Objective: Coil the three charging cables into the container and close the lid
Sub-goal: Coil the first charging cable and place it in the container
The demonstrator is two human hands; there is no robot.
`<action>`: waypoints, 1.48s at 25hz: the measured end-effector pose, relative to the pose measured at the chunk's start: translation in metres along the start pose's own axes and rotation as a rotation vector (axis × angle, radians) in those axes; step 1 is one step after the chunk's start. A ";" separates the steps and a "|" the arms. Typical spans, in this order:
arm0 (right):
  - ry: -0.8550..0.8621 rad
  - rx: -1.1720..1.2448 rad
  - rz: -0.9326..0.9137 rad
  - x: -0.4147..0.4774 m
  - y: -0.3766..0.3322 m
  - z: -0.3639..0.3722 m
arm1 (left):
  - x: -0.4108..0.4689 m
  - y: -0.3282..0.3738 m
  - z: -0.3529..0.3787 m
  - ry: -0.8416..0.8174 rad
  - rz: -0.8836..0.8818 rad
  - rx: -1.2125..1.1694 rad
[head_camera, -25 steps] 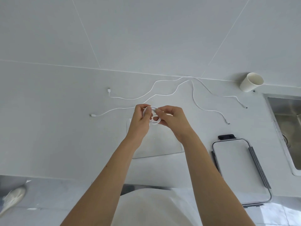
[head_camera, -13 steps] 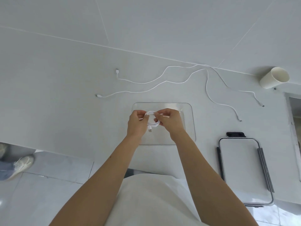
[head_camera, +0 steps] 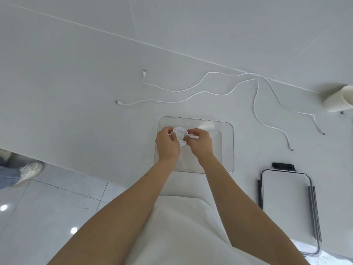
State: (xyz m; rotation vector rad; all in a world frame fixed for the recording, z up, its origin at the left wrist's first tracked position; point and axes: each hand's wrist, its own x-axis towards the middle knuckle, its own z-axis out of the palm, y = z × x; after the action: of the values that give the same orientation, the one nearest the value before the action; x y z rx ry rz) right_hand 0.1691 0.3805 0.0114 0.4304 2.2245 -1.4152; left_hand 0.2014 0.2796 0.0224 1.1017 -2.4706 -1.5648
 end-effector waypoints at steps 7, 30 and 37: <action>0.042 -0.083 -0.036 0.014 0.003 0.008 | 0.005 -0.001 0.012 -0.011 -0.022 0.077; 0.138 -0.184 -0.194 0.010 0.012 0.013 | 0.005 -0.011 0.017 -0.061 0.002 0.163; 0.204 -0.184 -0.296 0.005 0.005 0.007 | -0.001 -0.005 0.012 -0.019 0.134 0.151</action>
State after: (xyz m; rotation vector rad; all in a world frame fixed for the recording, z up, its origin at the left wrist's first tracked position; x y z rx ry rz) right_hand 0.1689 0.3761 0.0019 0.1953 2.6460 -1.3388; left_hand 0.1999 0.2884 0.0130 0.9180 -2.6505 -1.3802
